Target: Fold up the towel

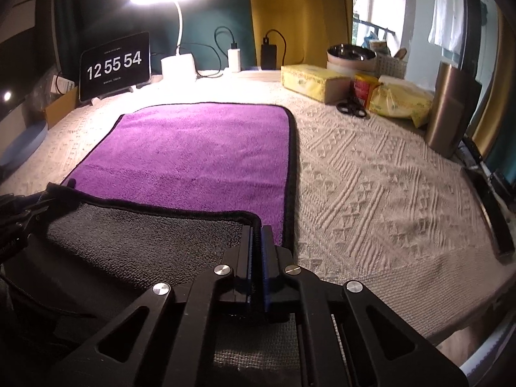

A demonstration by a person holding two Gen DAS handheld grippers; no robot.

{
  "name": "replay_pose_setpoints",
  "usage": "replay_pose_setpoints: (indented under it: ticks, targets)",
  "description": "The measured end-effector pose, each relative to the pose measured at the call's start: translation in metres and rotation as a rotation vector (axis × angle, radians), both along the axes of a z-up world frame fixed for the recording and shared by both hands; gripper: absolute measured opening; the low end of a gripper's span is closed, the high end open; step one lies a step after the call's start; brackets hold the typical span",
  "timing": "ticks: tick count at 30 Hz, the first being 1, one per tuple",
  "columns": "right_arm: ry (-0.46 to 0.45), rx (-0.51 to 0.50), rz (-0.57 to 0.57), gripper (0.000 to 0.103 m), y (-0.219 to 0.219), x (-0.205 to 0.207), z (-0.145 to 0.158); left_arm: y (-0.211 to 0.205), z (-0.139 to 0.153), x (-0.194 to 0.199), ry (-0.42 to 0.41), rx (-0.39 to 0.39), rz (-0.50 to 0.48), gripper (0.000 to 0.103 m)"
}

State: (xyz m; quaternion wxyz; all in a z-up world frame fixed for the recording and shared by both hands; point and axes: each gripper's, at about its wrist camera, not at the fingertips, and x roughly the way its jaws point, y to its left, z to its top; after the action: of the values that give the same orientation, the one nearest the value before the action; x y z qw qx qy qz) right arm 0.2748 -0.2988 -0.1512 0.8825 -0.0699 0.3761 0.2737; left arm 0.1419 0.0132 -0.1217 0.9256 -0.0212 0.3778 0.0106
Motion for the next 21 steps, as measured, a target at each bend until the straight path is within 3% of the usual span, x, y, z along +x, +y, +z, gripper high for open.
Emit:
replay_pose_setpoints:
  ticks: [5, 21]
  targets:
    - [-0.053, 0.006, 0.001, 0.005, 0.000, -0.003, 0.015, 0.000, 0.009, -0.002, -0.027, -0.005, -0.009, 0.011]
    - [-0.167, 0.057, -0.003, 0.005, 0.001, 0.006, 0.058, 0.011, 0.043, 0.011, -0.112, -0.009, -0.009, 0.011]
